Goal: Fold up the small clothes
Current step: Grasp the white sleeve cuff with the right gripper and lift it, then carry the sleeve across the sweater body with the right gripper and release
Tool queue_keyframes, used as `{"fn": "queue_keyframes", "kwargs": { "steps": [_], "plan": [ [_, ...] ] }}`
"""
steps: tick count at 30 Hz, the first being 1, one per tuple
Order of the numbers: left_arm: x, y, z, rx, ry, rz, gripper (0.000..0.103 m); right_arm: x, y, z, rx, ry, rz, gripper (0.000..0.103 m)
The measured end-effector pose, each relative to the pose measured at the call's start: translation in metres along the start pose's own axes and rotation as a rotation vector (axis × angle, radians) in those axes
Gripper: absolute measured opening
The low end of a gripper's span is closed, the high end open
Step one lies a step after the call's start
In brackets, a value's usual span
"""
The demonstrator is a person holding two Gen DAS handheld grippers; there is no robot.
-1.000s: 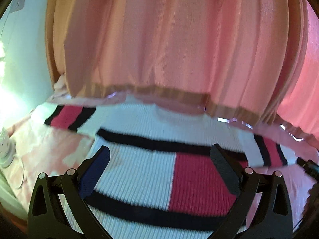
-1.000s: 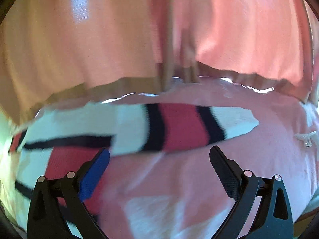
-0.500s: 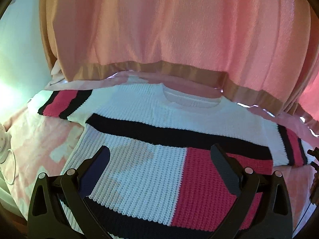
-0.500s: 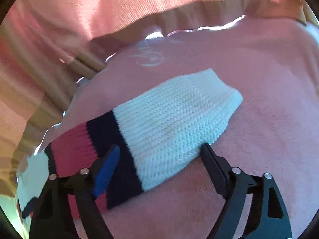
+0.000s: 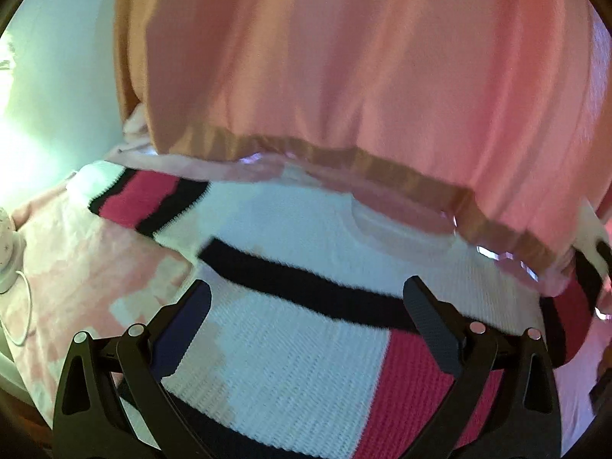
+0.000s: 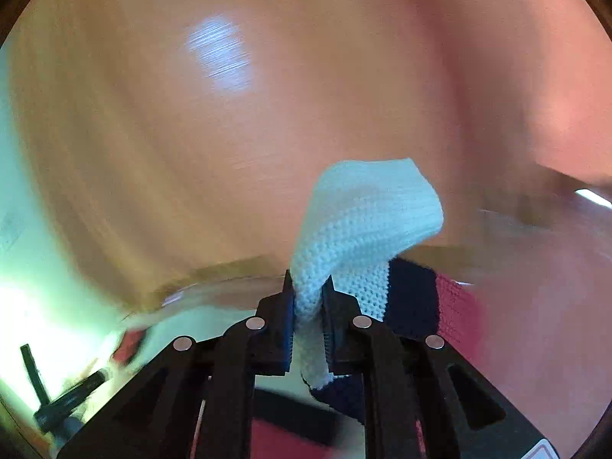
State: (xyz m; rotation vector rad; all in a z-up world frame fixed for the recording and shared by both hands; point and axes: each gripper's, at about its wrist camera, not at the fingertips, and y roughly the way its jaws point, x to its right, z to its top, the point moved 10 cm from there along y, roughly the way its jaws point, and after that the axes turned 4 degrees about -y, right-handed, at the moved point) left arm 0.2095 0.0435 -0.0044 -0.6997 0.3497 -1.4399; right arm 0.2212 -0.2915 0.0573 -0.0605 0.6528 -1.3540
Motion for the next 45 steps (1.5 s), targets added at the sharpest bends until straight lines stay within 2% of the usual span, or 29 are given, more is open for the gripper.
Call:
{"fn": "queue_keyframes", "kwargs": {
  "steps": [2,3,5,7,8,10,11,12,15,18,20,21,23,25,27,28,29,30,31,32,33,35,37,38,39,41,42,43,45],
  "plan": [
    [-0.010,-0.004,0.010,0.032,0.003,0.018,0.098,-0.069,0.037,-0.008,-0.043,-0.052,0.104,0.014],
    [-0.017,-0.006,0.016,0.046,0.002,0.025,0.098,-0.111,0.065,-0.022,-0.098,-0.087,0.155,0.019],
    [-0.028,-0.005,0.023,0.044,-0.012,0.024,0.098,-0.161,0.103,-0.051,-0.182,-0.207,0.131,0.020],
    [-0.035,-0.001,0.028,0.025,-0.031,0.005,0.098,-0.177,0.105,-0.063,-0.200,-0.291,0.098,0.020],
    [-0.039,0.001,0.030,0.017,-0.044,0.006,0.098,-0.175,0.094,-0.064,-0.190,-0.299,0.092,0.023],
    [-0.042,0.009,0.032,-0.012,-0.057,-0.024,0.098,-0.152,0.067,-0.064,-0.179,-0.292,0.041,0.055],
    [-0.042,0.015,0.029,-0.035,-0.061,-0.032,0.098,-0.139,0.059,-0.065,-0.176,-0.293,0.005,0.060],
    [-0.038,0.028,0.022,-0.092,-0.058,-0.060,0.098,-0.119,0.039,-0.070,-0.173,-0.301,-0.049,0.063],
    [-0.033,0.061,0.000,-0.229,-0.076,-0.084,0.098,-0.050,0.000,-0.107,-0.244,-0.342,-0.243,0.064],
    [-0.022,0.088,-0.020,-0.344,-0.154,-0.133,0.098,-0.012,-0.010,-0.141,-0.312,-0.342,-0.331,0.064],
    [-0.014,0.096,-0.021,-0.351,-0.182,-0.150,0.098,-0.002,0.002,-0.162,-0.374,-0.369,-0.350,0.064],
    [-0.007,0.101,-0.020,-0.350,-0.165,-0.143,0.098,0.000,0.005,-0.170,-0.391,-0.391,-0.356,0.064],
    [0.000,0.112,-0.023,-0.366,-0.122,-0.111,0.098,0.001,0.018,-0.177,-0.399,-0.425,-0.369,0.064],
    [-0.001,0.126,-0.028,-0.389,-0.123,-0.082,0.097,0.004,0.029,-0.181,-0.405,-0.425,-0.367,0.064],
    [-0.007,0.136,-0.026,-0.386,-0.175,-0.098,0.085,0.010,0.042,-0.180,-0.405,-0.404,-0.377,0.064],
    [-0.007,0.140,-0.023,-0.388,-0.202,-0.132,0.066,0.012,0.046,-0.180,-0.397,-0.389,-0.378,0.060],
    [-0.006,0.143,-0.021,-0.390,-0.228,-0.163,0.048,0.013,0.050,-0.179,-0.387,-0.369,-0.367,0.052],
    [-0.007,0.146,-0.017,-0.387,-0.267,-0.188,0.044,0.014,0.053,-0.176,-0.379,-0.337,-0.341,0.020],
    [-0.010,0.146,-0.010,-0.363,-0.287,-0.199,0.028,0.014,0.055,-0.174,-0.373,-0.311,-0.336,0.013],
    [-0.014,0.143,0.000,-0.315,-0.290,-0.195,0.013,0.013,0.052,-0.167,-0.341,-0.278,-0.324,0.013],
    [-0.015,0.139,0.009,-0.282,-0.286,-0.191,0.011,0.009,0.043,-0.152,-0.270,-0.245,-0.306,0.012],
    [-0.019,0.126,0.029,-0.205,-0.294,-0.205,0.011,-0.004,0.021,-0.123,-0.157,-0.241,-0.296,0.012],
    [-0.028,0.121,0.040,-0.186,-0.313,-0.191,0.019,-0.007,0.012,-0.118,-0.123,-0.294,-0.329,0.013],
    [-0.030,0.120,0.040,-0.199,-0.317,-0.180,0.032,-0.003,0.015,-0.126,-0.159,-0.319,-0.354,0.014],
    [-0.028,0.118,0.040,-0.214,-0.314,-0.191,0.039,0.008,0.023,-0.140,-0.231,-0.323,-0.393,0.014],
    [-0.013,0.109,0.037,-0.222,-0.265,-0.201,0.070,0.030,0.033,-0.164,-0.344,-0.276,-0.447,0.015],
    [-0.003,0.104,0.036,-0.216,-0.231,-0.203,0.078,0.039,0.035,-0.177,-0.406,-0.223,-0.462,0.016],
    [0.008,0.100,0.034,-0.209,-0.187,-0.204,0.093,0.040,0.032,-0.178,-0.409,-0.196,-0.465,0.020],
    [0.034,0.095,0.025,-0.188,-0.078,-0.183,0.095,0.034,0.019,-0.173,-0.398,-0.161,-0.468,0.027]
  ]
}}
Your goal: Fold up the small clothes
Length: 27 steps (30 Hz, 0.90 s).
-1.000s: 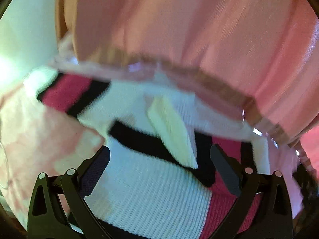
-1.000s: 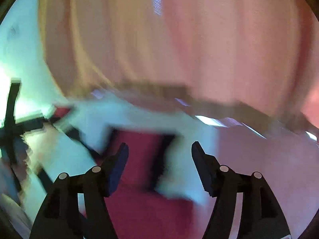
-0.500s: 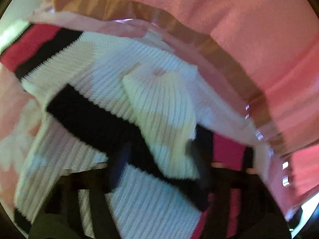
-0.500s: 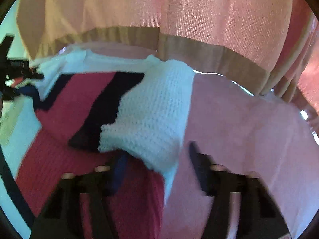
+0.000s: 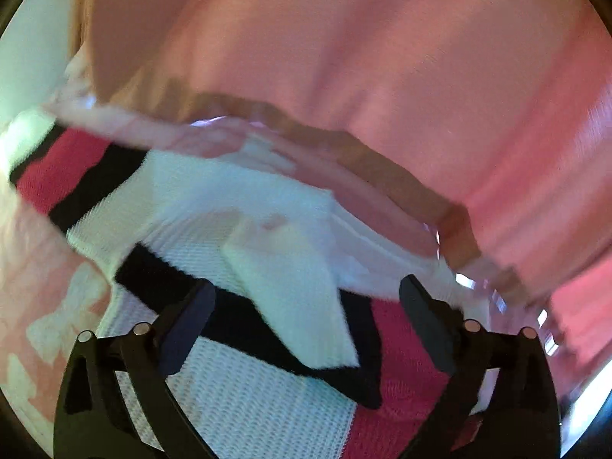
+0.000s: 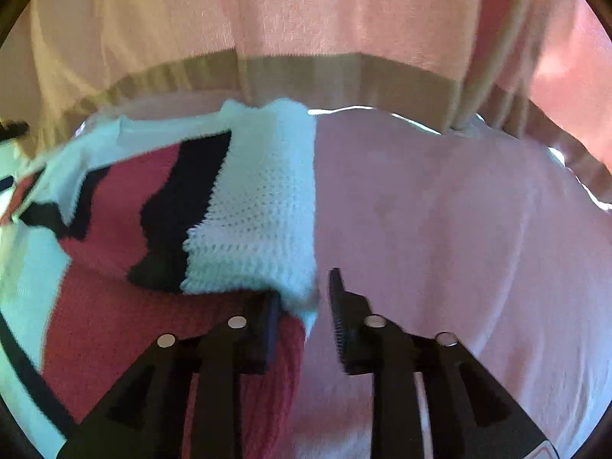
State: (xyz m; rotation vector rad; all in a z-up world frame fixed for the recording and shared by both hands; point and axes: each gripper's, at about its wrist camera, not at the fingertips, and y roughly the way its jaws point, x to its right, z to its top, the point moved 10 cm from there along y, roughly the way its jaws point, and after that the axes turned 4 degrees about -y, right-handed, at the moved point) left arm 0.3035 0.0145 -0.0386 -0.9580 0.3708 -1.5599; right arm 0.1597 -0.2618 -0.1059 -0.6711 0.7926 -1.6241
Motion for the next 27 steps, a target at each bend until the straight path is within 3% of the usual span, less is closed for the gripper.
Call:
{"fn": "queue_keyframes", "kwargs": {
  "steps": [2,3,4,6,7,8,10,11,12,14,15,16,17,19,23,27],
  "plan": [
    [0.014,0.012,-0.012,-0.011,0.061,0.052,0.097,-0.007,-0.025,0.005,0.035,-0.006,0.007,0.032],
    [0.019,0.023,-0.022,-0.031,0.086,0.088,0.097,-0.011,-0.032,0.007,0.055,-0.011,0.014,0.039],
    [0.020,0.033,-0.029,-0.055,0.093,0.116,0.097,-0.016,-0.041,0.010,0.080,-0.017,0.025,0.047],
    [0.014,0.057,-0.045,-0.132,0.077,0.167,0.096,-0.023,-0.050,0.012,0.106,-0.022,0.046,0.052],
    [0.008,0.069,-0.053,-0.178,0.061,0.182,0.089,-0.026,-0.049,0.013,0.104,-0.031,0.062,0.052],
    [0.006,0.075,-0.056,-0.195,0.054,0.178,0.068,-0.031,-0.047,0.013,0.098,-0.048,0.069,0.052],
    [-0.004,0.082,-0.055,-0.200,0.047,0.171,0.050,-0.031,-0.047,0.010,0.092,-0.055,0.068,0.053],
    [-0.005,0.080,-0.050,-0.185,0.039,0.146,0.026,-0.030,-0.043,0.011,0.085,-0.047,0.072,0.053],
    [-0.007,0.076,-0.043,-0.186,0.001,0.081,0.018,-0.028,-0.040,0.011,0.081,-0.036,0.076,0.052],
    [-0.007,0.059,-0.022,-0.146,-0.100,-0.060,0.017,-0.027,-0.039,0.015,0.084,-0.008,0.094,0.052],
    [-0.004,0.038,-0.001,-0.066,-0.118,-0.136,0.017,-0.025,-0.040,0.018,0.094,0.005,0.097,0.052],
    [-0.004,0.023,0.013,-0.007,-0.107,-0.167,0.017,-0.023,-0.039,0.019,0.104,0.005,0.090,0.054],
    [-0.009,0.007,0.027,0.061,-0.086,-0.173,0.018,-0.021,-0.037,0.020,0.109,-0.004,0.075,0.056],
    [-0.026,0.008,0.032,0.089,-0.055,-0.126,0.021,-0.016,-0.023,0.016,0.084,-0.041,0.019,0.062],
    [-0.069,0.053,-0.002,-0.055,-0.102,-0.052,0.020,-0.021,0.001,0.006,0.021,-0.053,0.025,0.062],
    [-0.067,0.059,-0.007,-0.051,-0.057,-0.057,0.021,-0.035,0.009,0.014,0.034,-0.050,0.070,0.063]
  ]
}}
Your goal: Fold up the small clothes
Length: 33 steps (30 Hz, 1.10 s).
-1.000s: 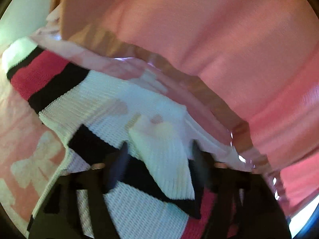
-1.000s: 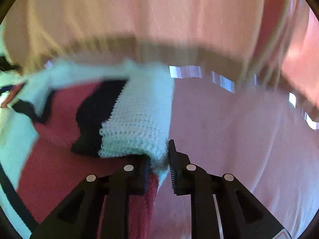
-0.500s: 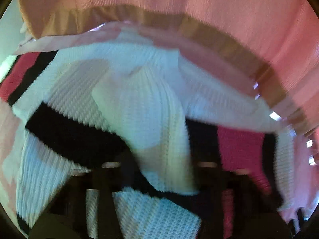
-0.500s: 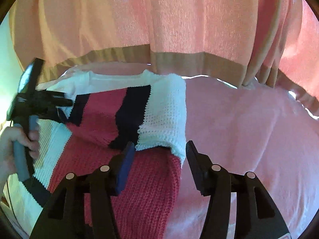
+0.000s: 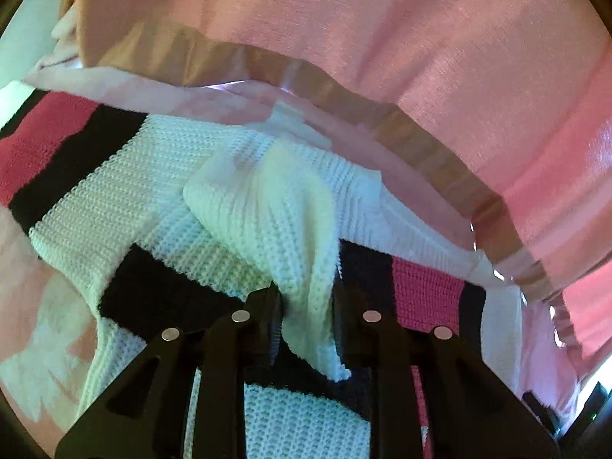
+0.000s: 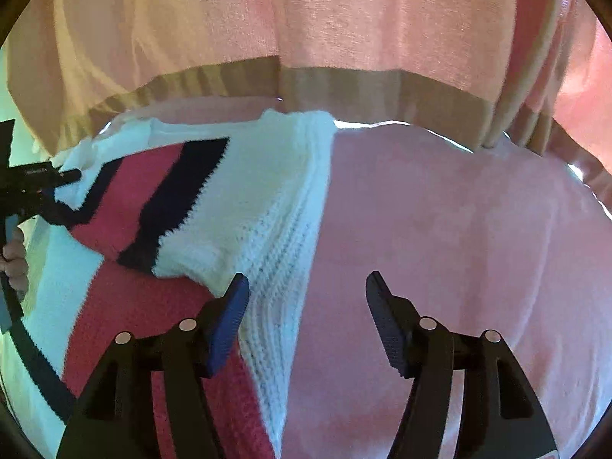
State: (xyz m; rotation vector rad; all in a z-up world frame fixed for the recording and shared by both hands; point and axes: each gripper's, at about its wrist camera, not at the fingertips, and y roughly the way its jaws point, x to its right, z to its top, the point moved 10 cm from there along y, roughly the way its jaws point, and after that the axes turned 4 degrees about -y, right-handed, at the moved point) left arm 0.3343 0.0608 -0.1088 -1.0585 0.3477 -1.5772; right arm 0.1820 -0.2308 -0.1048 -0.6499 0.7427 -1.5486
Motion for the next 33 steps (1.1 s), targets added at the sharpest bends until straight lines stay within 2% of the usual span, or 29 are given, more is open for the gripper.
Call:
{"fn": "queue_keyframes", "kwargs": {
  "steps": [1,4,6,7,9,11,12,13,14,16,18,20,22,24,26,27,29,30,31,33],
  "plan": [
    [0.001,0.000,0.001,0.005,-0.005,-0.010,0.022,-0.001,0.003,0.001,0.000,0.011,0.010,0.063],
    [0.004,0.001,0.001,0.006,-0.028,-0.019,0.022,0.006,0.001,0.008,0.026,0.148,0.092,0.063],
    [0.005,0.001,0.003,0.009,-0.031,-0.020,0.022,0.007,-0.008,0.014,0.057,0.179,0.125,0.064],
    [0.005,0.004,0.001,0.007,-0.029,-0.018,0.022,0.004,-0.009,0.016,0.057,0.163,0.133,0.067],
    [-0.001,0.003,0.002,0.003,-0.033,-0.015,0.022,-0.007,0.005,0.012,-0.004,0.117,0.149,0.075],
    [-0.002,0.004,0.001,0.001,-0.035,-0.013,0.022,-0.015,0.025,0.001,-0.075,0.114,0.177,0.074],
    [-0.001,0.004,0.001,0.004,-0.035,-0.015,0.022,-0.017,0.029,-0.002,-0.079,0.120,0.193,0.055],
    [0.001,0.003,0.001,0.008,-0.034,-0.022,0.022,-0.018,0.029,-0.001,-0.062,0.130,0.226,0.022],
    [0.001,0.003,0.001,0.010,-0.033,-0.028,0.022,-0.015,0.026,0.001,-0.055,0.137,0.232,0.016],
    [0.006,0.000,0.003,0.022,-0.025,-0.055,0.022,0.000,0.011,0.011,-0.015,0.163,0.214,0.010],
    [0.010,0.000,0.002,0.017,-0.015,-0.078,0.023,0.023,-0.004,0.015,0.030,0.200,0.170,0.010],
    [0.012,0.009,-0.007,-0.020,-0.002,-0.075,0.023,0.041,0.004,0.001,-0.011,0.247,0.141,0.009],
    [0.011,0.024,-0.022,-0.059,0.032,-0.033,0.024,0.040,0.017,-0.015,-0.060,0.238,0.110,0.009],
    [0.015,0.022,-0.022,-0.044,0.061,-0.004,0.024,0.035,0.013,-0.014,-0.037,0.200,0.070,0.010],
    [0.021,0.011,-0.015,-0.034,0.028,-0.057,0.024,0.030,0.005,-0.006,-0.017,0.192,0.071,0.010],
    [0.020,0.005,-0.011,-0.016,0.026,-0.059,0.025,0.029,0.001,-0.005,-0.009,0.191,0.073,0.011],
    [0.012,0.002,-0.006,0.005,0.025,-0.024,0.047,0.029,0.000,-0.006,-0.020,0.182,0.057,0.014],
    [0.000,0.002,-0.005,0.003,-0.001,0.008,0.049,0.033,-0.001,-0.008,-0.025,0.189,0.053,0.018],
    [-0.007,0.001,-0.005,-0.005,-0.036,0.008,0.049,0.032,-0.001,-0.007,-0.021,0.202,0.049,0.018],
    [-0.012,-0.006,-0.002,-0.015,-0.111,-0.048,0.050,0.032,-0.014,-0.002,0.009,0.213,0.048,0.021]
  ]
}}
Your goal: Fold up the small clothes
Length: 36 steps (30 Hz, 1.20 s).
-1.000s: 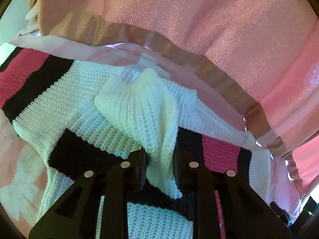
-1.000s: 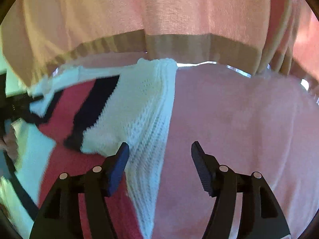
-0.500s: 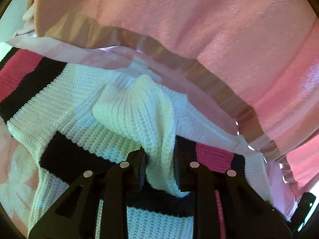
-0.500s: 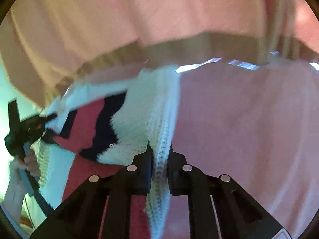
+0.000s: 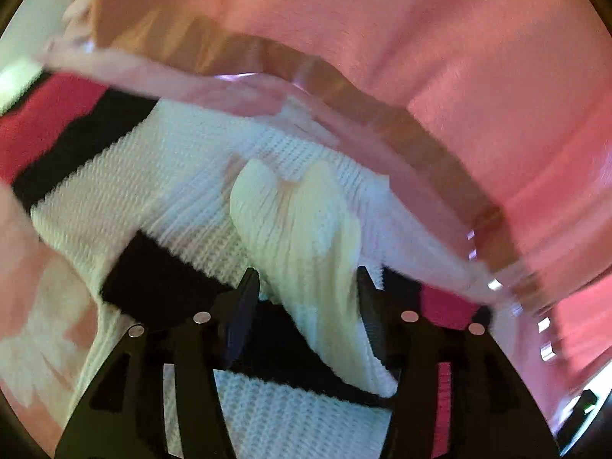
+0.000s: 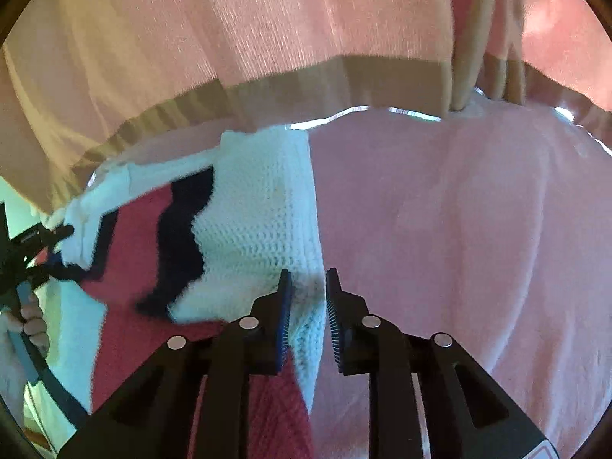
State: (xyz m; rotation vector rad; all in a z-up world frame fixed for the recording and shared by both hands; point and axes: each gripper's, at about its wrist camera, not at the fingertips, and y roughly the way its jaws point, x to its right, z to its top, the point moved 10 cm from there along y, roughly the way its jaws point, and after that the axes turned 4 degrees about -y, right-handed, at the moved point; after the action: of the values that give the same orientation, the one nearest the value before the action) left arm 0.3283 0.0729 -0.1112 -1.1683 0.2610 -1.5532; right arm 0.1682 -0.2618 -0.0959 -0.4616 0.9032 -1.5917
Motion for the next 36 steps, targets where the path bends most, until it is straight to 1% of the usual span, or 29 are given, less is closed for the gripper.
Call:
{"fn": "queue_keyframes", "kwargs": {
  "steps": [1,2,3,4,5,8,9,11,13,14,15,16,17,18,19,21,22,23,24,25,27,28,29,30,31,32,34,35,36],
  "plan": [
    [0.003,-0.004,0.003,0.006,-0.011,-0.024,0.055,-0.003,-0.006,0.005,0.020,-0.010,-0.001,0.024],
    [0.005,-0.009,0.005,0.015,-0.009,-0.036,0.062,-0.006,-0.011,0.010,0.040,-0.020,0.000,0.028],
    [0.009,-0.013,0.007,0.029,0.002,-0.034,0.066,-0.008,-0.014,0.011,0.053,-0.031,0.007,0.037],
    [0.012,-0.014,0.007,0.032,0.011,-0.034,0.075,-0.013,-0.017,0.013,0.062,-0.048,0.015,0.040],
    [0.015,-0.013,0.006,0.027,0.017,-0.034,0.081,-0.018,-0.017,0.015,0.066,-0.060,0.020,0.040],
    [0.026,-0.007,0.000,0.001,0.021,-0.034,0.081,-0.040,-0.007,0.007,0.035,-0.126,0.059,0.040],
    [0.035,-0.004,-0.003,-0.011,0.042,-0.034,0.081,-0.046,-0.004,0.003,0.021,-0.142,0.071,0.040],
    [0.044,0.005,-0.010,-0.031,0.104,0.014,0.087,-0.054,0.001,-0.002,0.004,-0.164,0.076,0.040],
    [0.042,0.020,-0.017,-0.045,0.149,0.121,0.086,-0.058,0.004,-0.006,-0.008,-0.172,0.085,0.041],
    [0.038,0.024,-0.019,-0.045,0.154,0.158,0.080,-0.060,0.005,-0.007,-0.006,-0.173,0.086,0.041],
    [0.032,0.029,-0.020,-0.048,0.138,0.177,0.067,-0.060,0.005,-0.006,-0.004,-0.172,0.087,0.043],
    [0.029,0.029,-0.021,-0.060,0.119,0.170,0.037,-0.059,0.004,-0.006,-0.002,-0.173,0.088,0.043],
    [0.024,0.028,-0.021,-0.068,0.090,0.163,0.021,-0.058,0.003,-0.006,0.000,-0.174,0.085,0.043],
    [0.018,0.018,-0.018,-0.048,0.035,0.120,0.020,-0.056,0.002,-0.006,0.004,-0.177,0.078,0.043],
    [0.009,0.005,-0.015,-0.009,-0.011,0.112,0.020,-0.054,0.001,-0.006,0.007,-0.177,0.072,0.045],
    [-0.016,-0.017,-0.013,0.057,-0.053,0.164,0.021,-0.047,0.003,-0.007,-0.003,-0.172,0.042,0.048],
    [-0.033,-0.025,-0.014,0.076,-0.064,0.226,0.023,-0.042,0.005,-0.009,-0.016,-0.165,0.022,0.048],
    [-0.046,-0.028,-0.015,0.083,-0.084,0.259,0.025,-0.038,0.008,-0.011,-0.030,-0.157,0.010,0.048],
    [-0.060,-0.030,-0.017,0.067,-0.119,0.260,0.029,-0.033,0.012,-0.015,-0.055,-0.144,-0.001,0.048],
    [-0.065,-0.031,-0.018,0.044,-0.145,0.214,0.031,-0.031,0.015,-0.017,-0.069,-0.133,-0.002,0.048],
    [-0.064,-0.037,-0.013,0.049,-0.137,0.165,0.040,-0.029,0.015,-0.018,-0.068,-0.114,0.001,0.048],
    [-0.064,-0.040,-0.009,0.061,-0.120,0.156,0.051,-0.031,0.013,-0.016,-0.057,-0.118,-0.002,0.048],
    [-0.062,-0.039,-0.007,0.062,-0.105,0.145,0.057,-0.032,0.010,-0.011,-0.039,-0.125,-0.009,0.048],
    [-0.061,-0.039,-0.006,0.054,-0.107,0.141,0.058,-0.032,0.009,-0.008,-0.029,-0.125,-0.011,0.050],
    [-0.060,-0.036,-0.006,0.044,-0.116,0.130,0.065,-0.031,0.008,-0.004,-0.016,-0.120,-0.012,0.057],
    [-0.058,-0.032,-0.006,0.031,-0.119,0.120,0.069,-0.030,0.009,-0.001,-0.006,-0.115,-0.014,0.060],
    [-0.051,-0.017,-0.005,0.022,-0.103,0.123,0.069,-0.024,0.015,0.011,0.023,-0.101,-0.027,0.063],
    [-0.049,-0.016,-0.004,0.033,-0.092,0.122,0.064,-0.023,0.019,0.015,0.023,-0.094,-0.022,0.063],
    [-0.043,-0.014,-0.004,0.043,-0.074,0.097,0.058,-0.022,0.027,0.017,0.005,-0.086,-0.006,0.063]
  ]
}}
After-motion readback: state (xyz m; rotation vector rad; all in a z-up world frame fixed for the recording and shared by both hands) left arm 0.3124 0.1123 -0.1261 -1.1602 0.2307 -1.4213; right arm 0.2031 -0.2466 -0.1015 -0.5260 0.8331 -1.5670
